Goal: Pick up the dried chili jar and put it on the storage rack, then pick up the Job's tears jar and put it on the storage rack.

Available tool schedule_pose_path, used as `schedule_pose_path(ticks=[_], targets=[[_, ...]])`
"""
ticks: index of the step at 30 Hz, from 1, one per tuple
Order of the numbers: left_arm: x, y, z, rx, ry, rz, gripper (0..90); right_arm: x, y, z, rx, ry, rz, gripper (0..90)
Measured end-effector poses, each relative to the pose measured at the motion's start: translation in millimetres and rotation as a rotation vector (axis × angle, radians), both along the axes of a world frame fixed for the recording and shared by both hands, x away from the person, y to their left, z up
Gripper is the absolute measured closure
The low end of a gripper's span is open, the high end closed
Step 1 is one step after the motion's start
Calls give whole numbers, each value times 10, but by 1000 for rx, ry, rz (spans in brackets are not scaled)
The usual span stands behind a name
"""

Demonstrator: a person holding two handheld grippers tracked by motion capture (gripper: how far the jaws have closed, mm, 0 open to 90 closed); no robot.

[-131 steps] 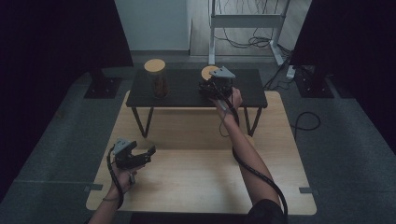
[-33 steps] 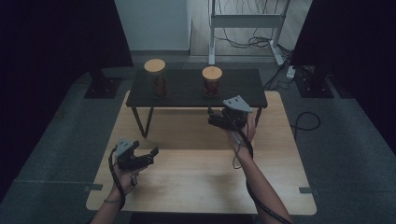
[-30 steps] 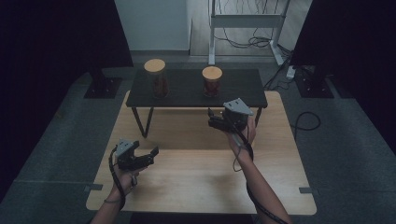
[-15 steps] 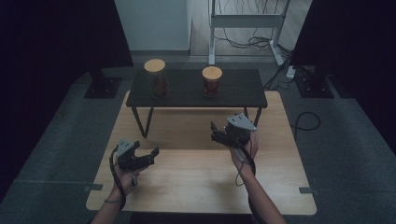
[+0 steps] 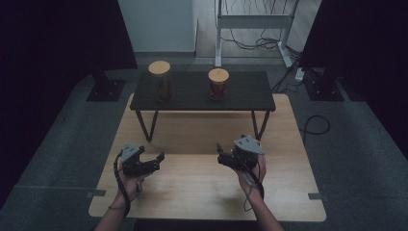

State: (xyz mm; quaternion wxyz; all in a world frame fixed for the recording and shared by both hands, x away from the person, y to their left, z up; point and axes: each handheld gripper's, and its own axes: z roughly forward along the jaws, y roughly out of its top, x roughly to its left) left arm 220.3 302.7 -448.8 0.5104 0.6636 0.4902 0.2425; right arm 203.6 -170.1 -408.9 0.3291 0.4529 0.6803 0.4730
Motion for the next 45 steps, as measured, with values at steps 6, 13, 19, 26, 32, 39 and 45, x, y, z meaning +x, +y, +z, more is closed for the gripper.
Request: schedule_pose_path(ticks=[6, 13, 19, 26, 32, 39, 45], targets=[[-2, 4, 0, 0, -2, 0, 60, -35, -26, -57, 10, 24, -9, 69], [3, 10, -6, 1, 0, 1, 59, -30, -16, -115, 6, 49, -4, 67], [4, 13, -9, 0, 2, 4, 60, -18, -11, -145, -8, 60, 5, 67], [7, 12, -14, 2, 5, 4, 59, -2, -13, -173, -8, 74, 3, 66], [-9, 15, -3, -1, -2, 4, 59, -21, -15, -173, -2, 67, 7, 63], [-12, 17, 1, -4, -5, -1, 58, -71, -64, -146, 19, 51, 4, 57], [-11, 14, 0, -3, -3, -3, 58, -168, -147, -153, 31, 53, -12, 56]])
